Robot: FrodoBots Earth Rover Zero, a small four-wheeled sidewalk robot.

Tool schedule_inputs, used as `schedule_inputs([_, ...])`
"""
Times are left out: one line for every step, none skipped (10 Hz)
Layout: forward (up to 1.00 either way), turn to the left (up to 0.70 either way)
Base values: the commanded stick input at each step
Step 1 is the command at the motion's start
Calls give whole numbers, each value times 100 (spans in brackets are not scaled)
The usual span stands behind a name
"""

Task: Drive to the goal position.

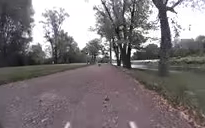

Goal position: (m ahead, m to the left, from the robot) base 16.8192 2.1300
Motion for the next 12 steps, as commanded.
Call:
schedule_inputs([70, 0])
schedule_inputs([70, 0])
schedule_inputs([70, 0])
schedule_inputs([70, 0])
schedule_inputs([70, 0])
schedule_inputs([70, 0])
schedule_inputs([70, 0])
schedule_inputs([70, 0])
schedule_inputs([70, 0])
schedule_inputs([70, 0])
schedule_inputs([70, 0])
schedule_inputs([70, 0])
